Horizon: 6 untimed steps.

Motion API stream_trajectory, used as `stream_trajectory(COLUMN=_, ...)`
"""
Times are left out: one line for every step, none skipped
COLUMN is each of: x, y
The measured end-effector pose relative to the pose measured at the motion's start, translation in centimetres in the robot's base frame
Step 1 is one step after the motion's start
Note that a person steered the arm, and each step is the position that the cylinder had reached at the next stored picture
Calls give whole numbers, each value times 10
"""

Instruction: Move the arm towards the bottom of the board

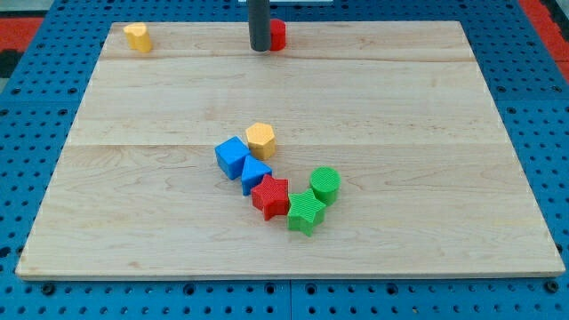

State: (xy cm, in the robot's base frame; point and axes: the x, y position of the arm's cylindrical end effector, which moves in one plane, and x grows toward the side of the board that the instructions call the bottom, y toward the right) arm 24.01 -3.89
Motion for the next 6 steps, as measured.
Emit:
stream_trajectory(x=13, y=0)
stream_trajectory(x=26, y=0)
stream_trajectory(x=65, y=-61)
stream_trajectory(x=114, y=-116)
stream_trajectory(x=148, y=-173)
stream_trajectory(x=203, y=-155)
